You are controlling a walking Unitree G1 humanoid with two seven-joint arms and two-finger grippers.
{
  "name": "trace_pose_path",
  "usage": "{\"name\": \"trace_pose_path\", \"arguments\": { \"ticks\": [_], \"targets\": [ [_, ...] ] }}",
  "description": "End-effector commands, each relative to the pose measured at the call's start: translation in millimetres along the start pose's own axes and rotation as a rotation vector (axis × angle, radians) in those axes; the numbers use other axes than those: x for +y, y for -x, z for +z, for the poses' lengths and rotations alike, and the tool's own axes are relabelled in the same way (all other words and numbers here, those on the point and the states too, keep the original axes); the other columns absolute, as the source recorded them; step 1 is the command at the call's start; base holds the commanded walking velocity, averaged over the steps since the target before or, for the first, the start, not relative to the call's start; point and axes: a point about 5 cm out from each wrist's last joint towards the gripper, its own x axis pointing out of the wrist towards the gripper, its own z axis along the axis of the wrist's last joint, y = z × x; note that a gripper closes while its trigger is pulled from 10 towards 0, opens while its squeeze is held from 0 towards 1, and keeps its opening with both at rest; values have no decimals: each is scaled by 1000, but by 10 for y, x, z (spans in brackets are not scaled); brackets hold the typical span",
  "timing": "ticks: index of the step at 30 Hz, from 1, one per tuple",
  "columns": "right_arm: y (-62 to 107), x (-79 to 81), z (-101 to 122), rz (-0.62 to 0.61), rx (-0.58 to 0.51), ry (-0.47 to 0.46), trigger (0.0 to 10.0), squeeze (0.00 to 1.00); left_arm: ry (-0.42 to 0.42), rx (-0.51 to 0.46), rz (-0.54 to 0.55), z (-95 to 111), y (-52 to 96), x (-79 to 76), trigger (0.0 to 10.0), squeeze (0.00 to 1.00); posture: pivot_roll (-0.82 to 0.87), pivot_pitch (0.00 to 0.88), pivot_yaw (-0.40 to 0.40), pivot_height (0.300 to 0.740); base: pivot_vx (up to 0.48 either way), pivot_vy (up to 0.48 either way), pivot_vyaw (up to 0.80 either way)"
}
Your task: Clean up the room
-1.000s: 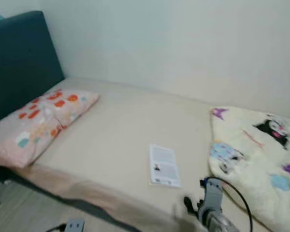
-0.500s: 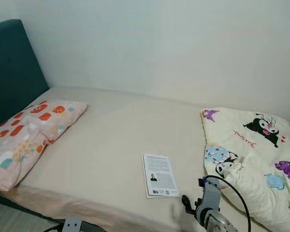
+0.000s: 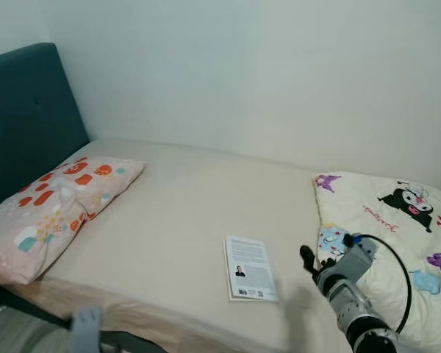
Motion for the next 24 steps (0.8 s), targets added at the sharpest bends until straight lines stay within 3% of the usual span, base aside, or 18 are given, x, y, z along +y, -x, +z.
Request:
{"name": "trace_pose_path", "arguments": {
  "ticks": [1, 5, 10, 19, 24],
  "targets": [
    [-11, 24, 26, 10, -10, -39, 10000, 0, 5, 18, -8, -68, 19, -14, 10000, 0, 20, 3, -8, 661, 0, 0, 0],
    [-15, 34, 32, 19, -15, -70, 10000, 0, 11, -9, -10, -4, 3, -14, 10000, 0, 23, 7, -8, 651, 0, 0, 0],
    [-22, 55, 50, 35, -41, -197, 10000, 0, -13, -44, -19, 45, 2, 22, 10000, 0, 43, 39, 7, 631, 0, 0, 0],
    [-32, 99, 47, 52, -57, -277, 10000, 0, -36, -38, -18, -19, 41, 119, 10000, 0, 70, 83, 23, 606, 0, 0, 0],
    [-55, 201, 61, 105, -72, -344, 10000, 0, -53, -13, 1, -168, 123, 252, 10000, 0, 102, 151, 39, 586, 0, 0, 0]
  ]
}}
